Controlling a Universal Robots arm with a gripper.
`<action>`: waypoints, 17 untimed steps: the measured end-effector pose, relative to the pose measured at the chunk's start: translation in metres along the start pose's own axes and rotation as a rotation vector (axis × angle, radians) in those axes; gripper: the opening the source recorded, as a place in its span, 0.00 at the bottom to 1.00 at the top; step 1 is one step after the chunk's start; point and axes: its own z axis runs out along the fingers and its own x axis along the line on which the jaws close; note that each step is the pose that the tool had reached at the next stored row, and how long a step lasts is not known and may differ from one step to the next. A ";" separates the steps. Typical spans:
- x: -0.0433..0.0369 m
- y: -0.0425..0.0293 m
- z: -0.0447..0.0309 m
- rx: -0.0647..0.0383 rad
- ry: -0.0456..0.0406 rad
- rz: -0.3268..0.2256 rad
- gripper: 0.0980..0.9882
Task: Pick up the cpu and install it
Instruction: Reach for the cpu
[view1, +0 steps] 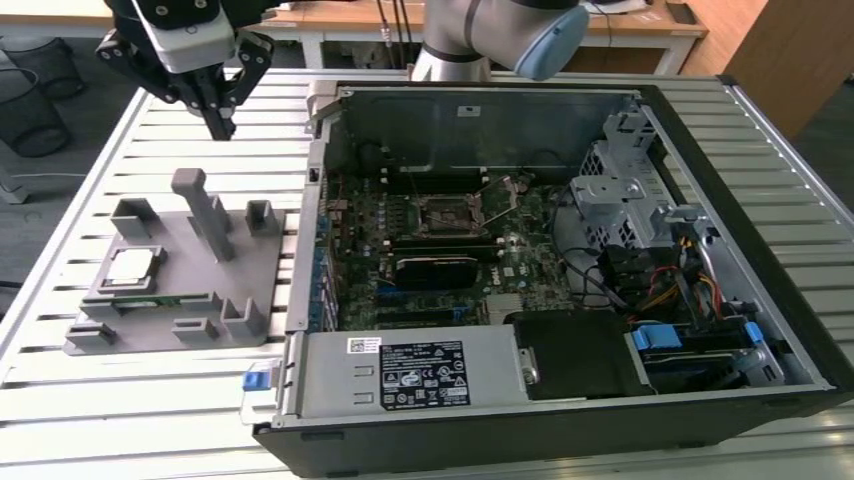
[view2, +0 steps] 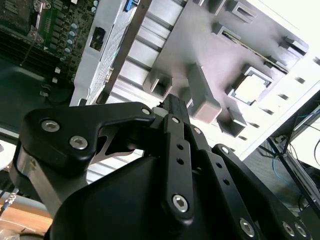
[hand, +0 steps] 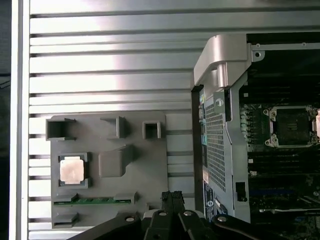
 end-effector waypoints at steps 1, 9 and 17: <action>0.0007 -0.0002 0.0001 0.000 0.0006 -0.009 0.01; 0.0135 -0.0009 0.0006 0.000 0.0032 -0.048 0.01; 0.0296 -0.0016 0.0019 0.000 0.0032 -0.049 0.01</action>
